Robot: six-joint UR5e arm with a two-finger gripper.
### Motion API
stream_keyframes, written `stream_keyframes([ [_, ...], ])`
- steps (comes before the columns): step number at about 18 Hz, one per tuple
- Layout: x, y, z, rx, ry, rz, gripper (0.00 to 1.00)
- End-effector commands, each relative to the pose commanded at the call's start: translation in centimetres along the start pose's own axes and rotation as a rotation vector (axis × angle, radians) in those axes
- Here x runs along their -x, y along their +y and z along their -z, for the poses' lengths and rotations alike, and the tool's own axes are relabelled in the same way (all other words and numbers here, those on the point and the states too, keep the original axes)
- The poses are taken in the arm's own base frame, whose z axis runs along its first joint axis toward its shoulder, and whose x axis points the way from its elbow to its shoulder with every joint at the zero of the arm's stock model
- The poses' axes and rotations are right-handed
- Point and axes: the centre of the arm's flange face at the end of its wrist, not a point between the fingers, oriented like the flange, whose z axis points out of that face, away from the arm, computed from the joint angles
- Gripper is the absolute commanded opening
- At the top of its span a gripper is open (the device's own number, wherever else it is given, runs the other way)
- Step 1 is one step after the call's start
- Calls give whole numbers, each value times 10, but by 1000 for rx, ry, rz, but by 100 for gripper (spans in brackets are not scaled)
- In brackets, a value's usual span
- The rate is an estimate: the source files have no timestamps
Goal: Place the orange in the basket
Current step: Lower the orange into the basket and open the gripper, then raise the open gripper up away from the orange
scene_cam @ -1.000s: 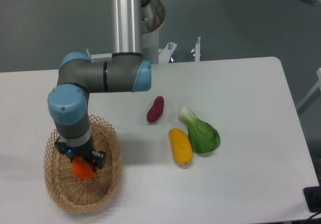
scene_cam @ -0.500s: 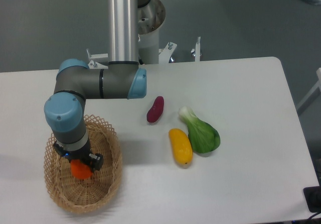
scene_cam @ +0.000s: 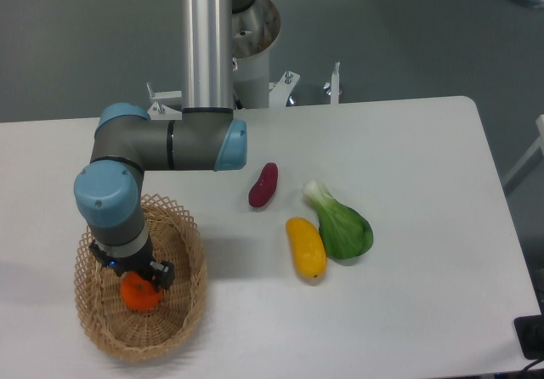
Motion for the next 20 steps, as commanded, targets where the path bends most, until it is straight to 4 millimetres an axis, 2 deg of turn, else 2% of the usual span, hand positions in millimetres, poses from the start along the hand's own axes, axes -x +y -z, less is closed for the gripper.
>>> stream_keyframes([
  [3,2,-4,13,-23,-10,-1,96],
  [5,2,-6,31,-49,-21,-3,99],
  [7,3,-6,45,-68,-32,-2,100],
  [13,7,-7,72,-106,-53,2,100],
  [20,21,-3,93,-117,-110,8,100],
])
